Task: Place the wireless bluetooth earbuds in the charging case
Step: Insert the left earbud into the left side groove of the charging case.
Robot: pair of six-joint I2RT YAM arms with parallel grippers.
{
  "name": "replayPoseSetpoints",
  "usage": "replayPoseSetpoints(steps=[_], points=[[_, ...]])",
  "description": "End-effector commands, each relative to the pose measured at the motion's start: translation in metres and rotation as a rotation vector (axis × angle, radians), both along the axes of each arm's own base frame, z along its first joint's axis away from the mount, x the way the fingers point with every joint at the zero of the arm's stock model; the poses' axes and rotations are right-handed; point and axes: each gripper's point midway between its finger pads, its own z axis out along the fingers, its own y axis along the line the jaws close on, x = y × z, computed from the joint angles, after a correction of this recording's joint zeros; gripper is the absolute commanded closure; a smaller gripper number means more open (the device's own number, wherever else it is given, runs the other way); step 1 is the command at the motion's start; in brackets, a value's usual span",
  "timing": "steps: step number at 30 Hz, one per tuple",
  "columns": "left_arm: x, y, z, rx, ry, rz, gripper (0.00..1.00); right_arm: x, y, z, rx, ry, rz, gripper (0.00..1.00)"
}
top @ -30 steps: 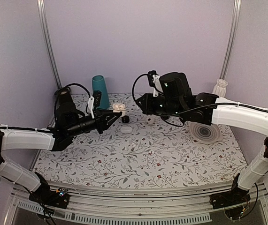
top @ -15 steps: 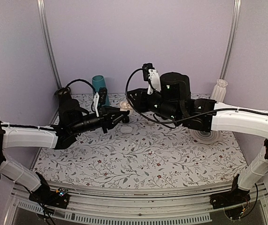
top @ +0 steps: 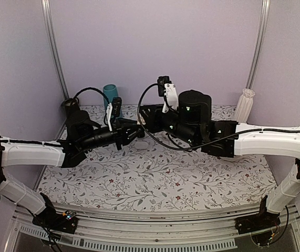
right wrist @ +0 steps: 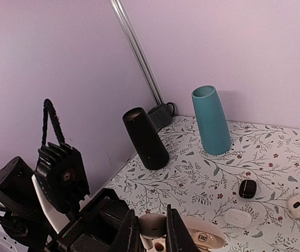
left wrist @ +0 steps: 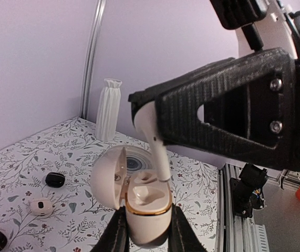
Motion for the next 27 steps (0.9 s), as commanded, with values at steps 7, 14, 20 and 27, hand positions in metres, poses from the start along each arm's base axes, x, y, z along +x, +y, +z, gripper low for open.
replayPoseSetpoints(steps=[7,14,20,27], points=[[-0.007,-0.002,0.037,-0.068,-0.073,-0.012,1.00,-0.004,-0.002,0.011,0.040,-0.039,-0.025,0.87],[-0.009,-0.001,0.042,-0.073,-0.082,-0.014,1.00,-0.003,-0.003,0.009,0.032,-0.043,-0.039,0.87],[-0.009,-0.002,0.044,-0.072,-0.084,-0.016,1.00,-0.003,0.002,0.003,0.023,-0.038,-0.027,0.87],[-0.008,-0.003,0.043,-0.066,-0.083,-0.010,1.00,-0.005,0.006,0.003,0.027,-0.037,-0.011,0.87]])
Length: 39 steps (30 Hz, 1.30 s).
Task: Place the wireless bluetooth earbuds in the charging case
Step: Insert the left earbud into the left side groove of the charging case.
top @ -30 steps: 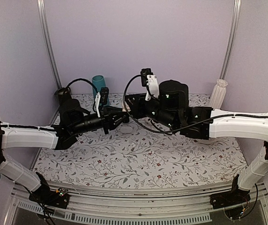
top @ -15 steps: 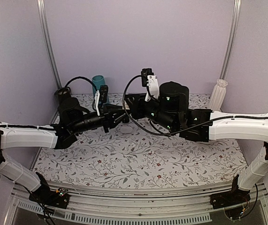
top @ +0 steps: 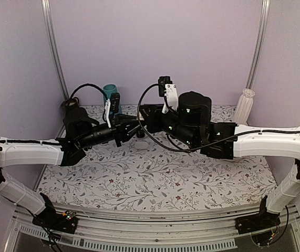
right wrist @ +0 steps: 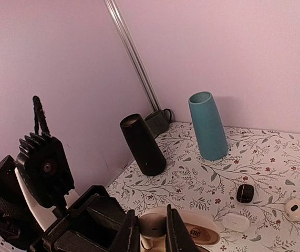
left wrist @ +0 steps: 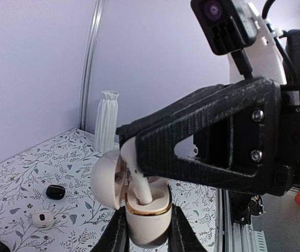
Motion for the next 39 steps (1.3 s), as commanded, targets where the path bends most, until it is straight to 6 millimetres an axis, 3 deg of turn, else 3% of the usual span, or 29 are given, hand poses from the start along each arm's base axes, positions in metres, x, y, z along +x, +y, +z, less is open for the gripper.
replayPoseSetpoints(steps=[1,28,39], points=[[-0.006,-0.002,0.023,-0.033,-0.048,-0.005,1.00,-0.006,0.008,-0.002,0.005,-0.009,0.023,0.87],[0.005,0.009,0.033,-0.046,-0.060,0.088,1.00,-0.012,0.020,-0.018,-0.043,0.005,0.053,0.85],[0.006,0.010,0.031,-0.038,-0.063,0.099,1.00,-0.015,0.023,-0.016,-0.048,0.003,0.069,0.80]])
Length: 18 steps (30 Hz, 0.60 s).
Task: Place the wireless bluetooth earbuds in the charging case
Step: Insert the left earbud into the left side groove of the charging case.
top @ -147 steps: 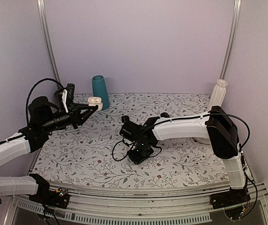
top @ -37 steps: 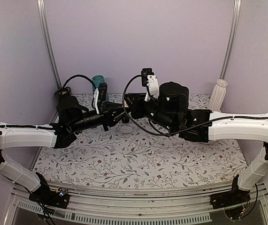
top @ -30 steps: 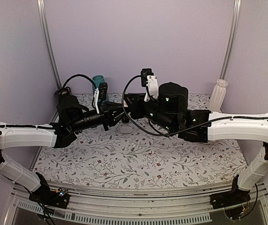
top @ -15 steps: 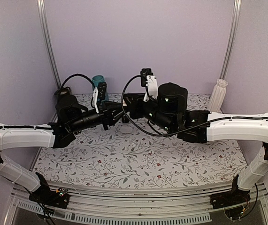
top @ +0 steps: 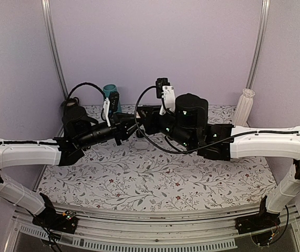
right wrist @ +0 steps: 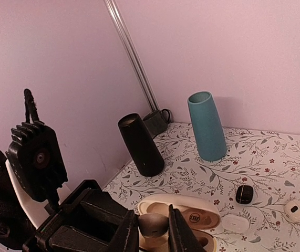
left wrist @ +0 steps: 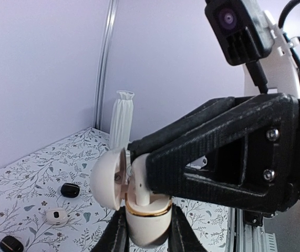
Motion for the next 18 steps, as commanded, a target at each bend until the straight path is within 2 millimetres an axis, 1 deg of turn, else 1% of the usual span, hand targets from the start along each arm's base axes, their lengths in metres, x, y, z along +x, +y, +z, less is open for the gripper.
replayPoseSetpoints(steps=[1,9,13,18], points=[[-0.0018,0.0038,0.0275,-0.052,-0.064,0.022,1.00,-0.0132,0.0161,-0.0091,-0.047,0.007,0.067,0.78],[-0.0015,0.0041,0.0255,-0.050,-0.061,0.024,1.00,-0.0152,0.0203,-0.0060,-0.055,0.018,0.087,0.73],[-0.0029,0.0048,0.0267,-0.054,-0.068,0.022,1.00,-0.0134,0.0186,-0.0031,-0.067,0.032,0.071,0.71],[-0.0038,0.0051,0.0267,-0.054,-0.070,0.020,1.00,-0.0108,0.0156,-0.0031,-0.089,0.059,0.052,0.66]])
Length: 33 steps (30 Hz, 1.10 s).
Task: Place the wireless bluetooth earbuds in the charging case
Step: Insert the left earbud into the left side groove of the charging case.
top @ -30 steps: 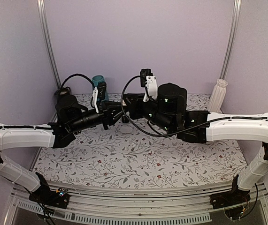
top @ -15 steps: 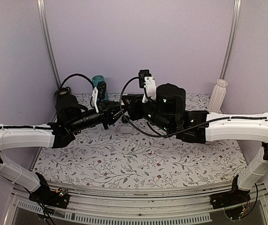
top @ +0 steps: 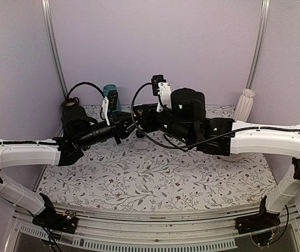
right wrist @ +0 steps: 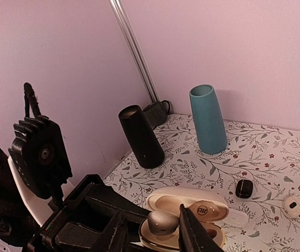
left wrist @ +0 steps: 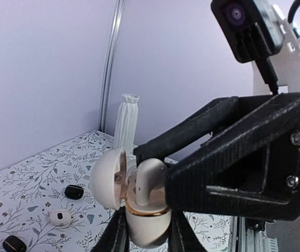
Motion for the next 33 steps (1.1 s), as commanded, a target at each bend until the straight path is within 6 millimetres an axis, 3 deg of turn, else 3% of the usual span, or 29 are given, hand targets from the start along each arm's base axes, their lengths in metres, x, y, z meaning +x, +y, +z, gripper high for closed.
replayPoseSetpoints(steps=[1,12,18,28,33], points=[[-0.007,0.003,0.023,-0.046,-0.067,-0.006,1.00,-0.010,0.010,-0.007,-0.039,0.039,0.036,0.65],[-0.009,0.005,0.021,-0.039,-0.084,0.003,1.00,-0.008,0.001,0.008,-0.029,0.060,0.051,0.57],[-0.009,0.009,0.017,-0.028,-0.097,0.018,1.00,-0.001,-0.014,0.017,-0.003,0.087,0.053,0.53],[-0.010,0.018,0.007,-0.012,-0.090,0.034,1.00,0.015,-0.040,0.019,0.002,0.098,0.035,0.49],[-0.009,0.032,0.000,0.000,-0.077,0.057,1.00,0.026,-0.058,0.006,-0.016,0.114,0.008,0.46]])
